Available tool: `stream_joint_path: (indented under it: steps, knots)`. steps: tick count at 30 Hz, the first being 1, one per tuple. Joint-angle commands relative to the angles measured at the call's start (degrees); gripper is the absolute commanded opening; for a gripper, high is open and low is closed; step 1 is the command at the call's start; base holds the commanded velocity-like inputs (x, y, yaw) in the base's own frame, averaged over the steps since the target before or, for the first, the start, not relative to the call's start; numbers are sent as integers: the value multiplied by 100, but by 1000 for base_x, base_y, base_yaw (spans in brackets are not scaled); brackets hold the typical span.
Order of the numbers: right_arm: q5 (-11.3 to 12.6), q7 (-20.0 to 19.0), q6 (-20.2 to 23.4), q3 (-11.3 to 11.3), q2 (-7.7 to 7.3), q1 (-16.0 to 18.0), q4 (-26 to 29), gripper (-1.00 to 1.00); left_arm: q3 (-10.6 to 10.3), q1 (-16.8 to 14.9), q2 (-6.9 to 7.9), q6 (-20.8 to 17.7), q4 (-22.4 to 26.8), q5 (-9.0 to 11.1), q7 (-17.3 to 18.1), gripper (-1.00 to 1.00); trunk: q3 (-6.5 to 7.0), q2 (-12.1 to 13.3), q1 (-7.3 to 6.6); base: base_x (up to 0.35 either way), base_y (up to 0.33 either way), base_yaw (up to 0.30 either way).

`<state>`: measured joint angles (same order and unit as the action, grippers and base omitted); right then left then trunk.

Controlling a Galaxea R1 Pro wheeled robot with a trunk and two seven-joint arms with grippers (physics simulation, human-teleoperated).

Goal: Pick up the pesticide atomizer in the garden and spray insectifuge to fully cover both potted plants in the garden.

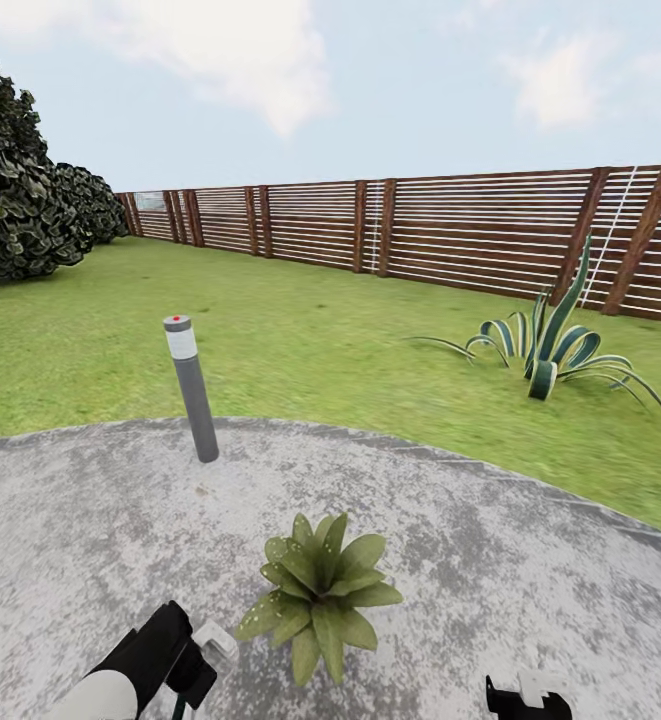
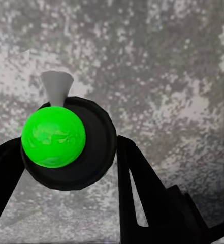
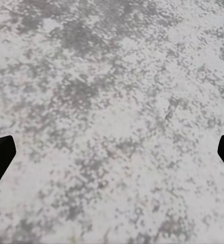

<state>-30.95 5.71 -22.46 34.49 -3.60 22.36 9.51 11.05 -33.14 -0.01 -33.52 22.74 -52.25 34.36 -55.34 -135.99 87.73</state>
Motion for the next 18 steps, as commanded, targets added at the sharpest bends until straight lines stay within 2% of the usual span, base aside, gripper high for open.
stream_joint_path:
  steps: [1, 2, 3, 5, 8, 12, 15, 18]
  knots:
    - [-60, 27, -22, 32, 0, 6, -11, 100, 17, -69, -11, -170, 58, -64, 240, -100, -5, -2, -1, 0, 0, 0]
    - [-60, 27, -22, 32, 0, 6, -11, 100, -11, -140, -10, -268, 94, -86, 355, -100, -5, -2, -1, 0, 0, 0]
    - [-60, 27, -22, 32, 0, 6, -11, 100, -186, -296, -12, -425, 139, -219, 601, -100, -5, -2, -1, 0, 0, 0]
    - [-60, 27, -22, 32, 0, 6, -11, 100, -484, -371, -4, -491, 164, -386, 993, -100, -5, -2, -1, 0, 0, 0]
    - [-60, 27, -24, 32, 4, 6, -11, 100, -565, -386, -29, -463, 177, -426, 1388, -100, -5, -2, -1, 0, 0, 0]
    - [-60, 27, -24, 32, 8, 6, -11, 100, -581, -394, -49, -500, 481, -441, 1479, -100, -5, -2, -1, 0, 0, 0]
    - [-60, 27, -28, 32, 9, 6, -11, 100, -904, -395, -51, -527, 545, -563, 1525, -100, -5, -2, -1, 0, 0, 189]
    - [-53, 27, -30, 32, 9, 6, -3, 100, -988, -389, -41, -532, 548, -565, 1671, -100, -5, -2, -1, 23, -36, 238]
